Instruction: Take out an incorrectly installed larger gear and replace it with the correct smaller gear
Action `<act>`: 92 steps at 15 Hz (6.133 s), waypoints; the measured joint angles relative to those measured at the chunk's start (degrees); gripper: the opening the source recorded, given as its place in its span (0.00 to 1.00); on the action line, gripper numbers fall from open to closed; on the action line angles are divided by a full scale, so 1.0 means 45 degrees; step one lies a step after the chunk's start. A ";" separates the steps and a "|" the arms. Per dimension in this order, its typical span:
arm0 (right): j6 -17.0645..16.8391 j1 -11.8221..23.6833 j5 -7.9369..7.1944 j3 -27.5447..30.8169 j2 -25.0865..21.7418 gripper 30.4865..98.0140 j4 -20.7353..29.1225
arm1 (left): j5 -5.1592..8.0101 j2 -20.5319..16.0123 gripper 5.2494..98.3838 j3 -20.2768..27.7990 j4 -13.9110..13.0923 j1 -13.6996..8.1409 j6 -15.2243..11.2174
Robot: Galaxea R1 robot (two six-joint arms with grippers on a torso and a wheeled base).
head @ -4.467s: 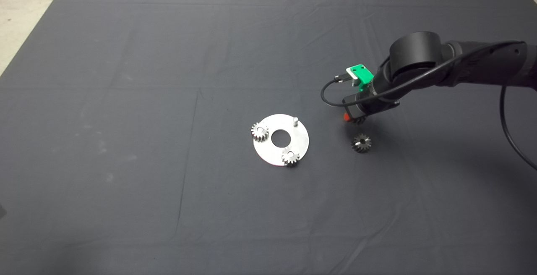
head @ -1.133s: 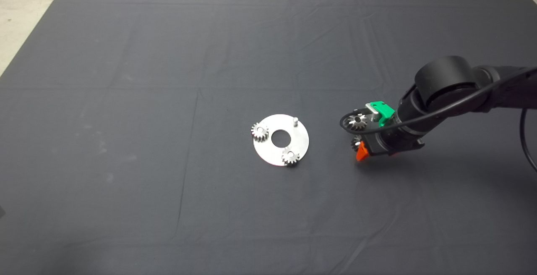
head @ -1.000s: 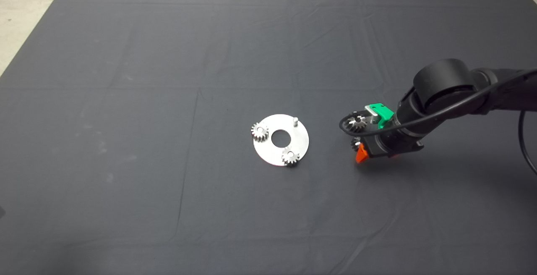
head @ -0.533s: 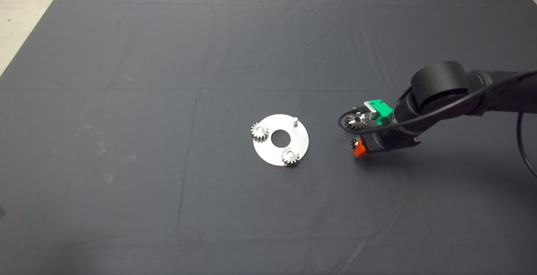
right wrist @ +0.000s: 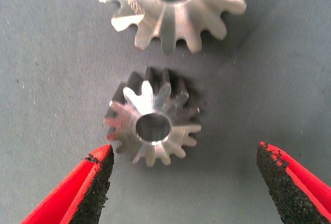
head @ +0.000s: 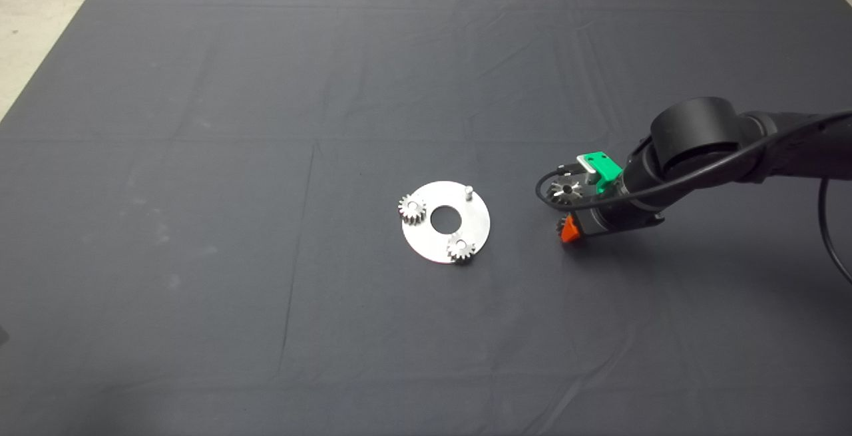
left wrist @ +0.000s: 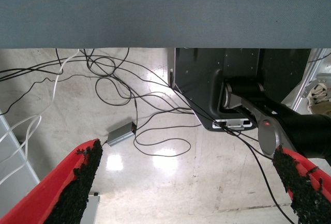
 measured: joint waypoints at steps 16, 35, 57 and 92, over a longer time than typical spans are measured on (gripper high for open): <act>-0.0038 -0.0033 0.0006 -0.0011 0.0545 0.63 -0.0713 | -0.0003 -0.0001 0.85 0.0024 -0.0005 0.0000 0.0000; -0.0087 -0.0271 -0.0004 -0.0213 0.0509 0.61 -0.1157 | -0.0013 -0.0001 0.85 0.0024 -0.0005 0.0000 0.0000; -0.0087 -0.0271 0.0055 -0.0233 0.0520 0.25 -0.1170 | -0.0014 -0.0001 0.85 0.0024 -0.0005 0.0000 0.0000; -0.0087 -0.0271 0.0044 -0.0160 0.0560 0.09 -0.1165 | -0.0008 -0.0037 0.85 0.0024 -0.0005 0.0000 0.0000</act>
